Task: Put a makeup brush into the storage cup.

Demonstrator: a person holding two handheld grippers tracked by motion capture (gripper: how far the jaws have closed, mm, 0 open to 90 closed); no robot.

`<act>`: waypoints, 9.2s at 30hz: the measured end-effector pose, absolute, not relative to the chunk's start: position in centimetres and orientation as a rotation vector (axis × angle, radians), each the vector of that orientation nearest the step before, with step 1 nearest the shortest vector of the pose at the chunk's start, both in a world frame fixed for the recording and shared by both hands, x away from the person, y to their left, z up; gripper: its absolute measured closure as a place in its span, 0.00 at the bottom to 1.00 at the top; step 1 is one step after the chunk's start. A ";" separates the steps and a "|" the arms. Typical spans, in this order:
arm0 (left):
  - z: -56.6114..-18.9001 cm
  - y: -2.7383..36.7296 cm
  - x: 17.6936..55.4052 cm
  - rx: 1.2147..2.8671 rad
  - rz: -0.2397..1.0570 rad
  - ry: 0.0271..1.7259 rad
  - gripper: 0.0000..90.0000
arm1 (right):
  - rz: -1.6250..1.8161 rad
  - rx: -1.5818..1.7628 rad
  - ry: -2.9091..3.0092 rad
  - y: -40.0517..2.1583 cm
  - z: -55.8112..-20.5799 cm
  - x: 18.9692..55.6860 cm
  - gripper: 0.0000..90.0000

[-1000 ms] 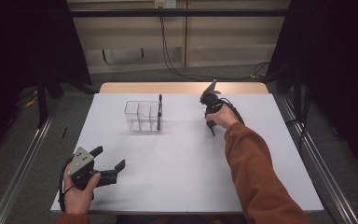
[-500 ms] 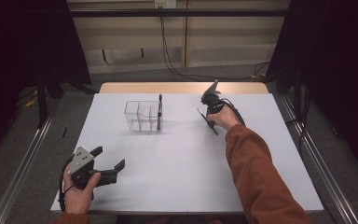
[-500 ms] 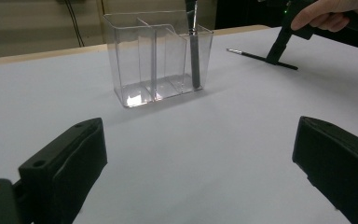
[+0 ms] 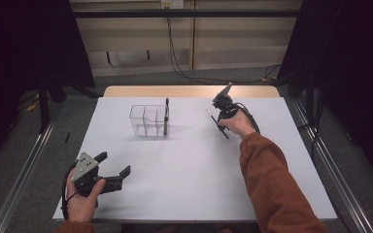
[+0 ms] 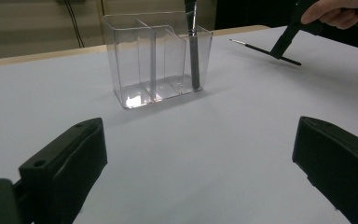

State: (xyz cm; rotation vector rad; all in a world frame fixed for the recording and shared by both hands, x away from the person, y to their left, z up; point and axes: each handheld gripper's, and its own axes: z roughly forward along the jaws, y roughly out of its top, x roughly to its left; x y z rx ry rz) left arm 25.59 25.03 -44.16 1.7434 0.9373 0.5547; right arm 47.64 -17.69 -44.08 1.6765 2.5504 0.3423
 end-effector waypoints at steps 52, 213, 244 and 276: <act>-44.0 25.0 25.8 1.735 0.573 0.947 0.03 | 1.279 1.394 2.137 -22.4 -44.0 41.0 0.96; -40.3 9.6 29.5 1.719 0.364 0.673 0.41 | 1.690 0.934 2.316 -14.2 -44.0 28.1 0.96; -41.4 8.8 29.7 1.768 0.227 0.649 0.89 | 1.653 0.936 2.342 -13.9 -44.5 27.9 0.96; -41.2 9.1 29.7 1.733 0.161 0.652 0.95 | 1.686 0.920 2.323 -14.2 -44.2 28.2 0.60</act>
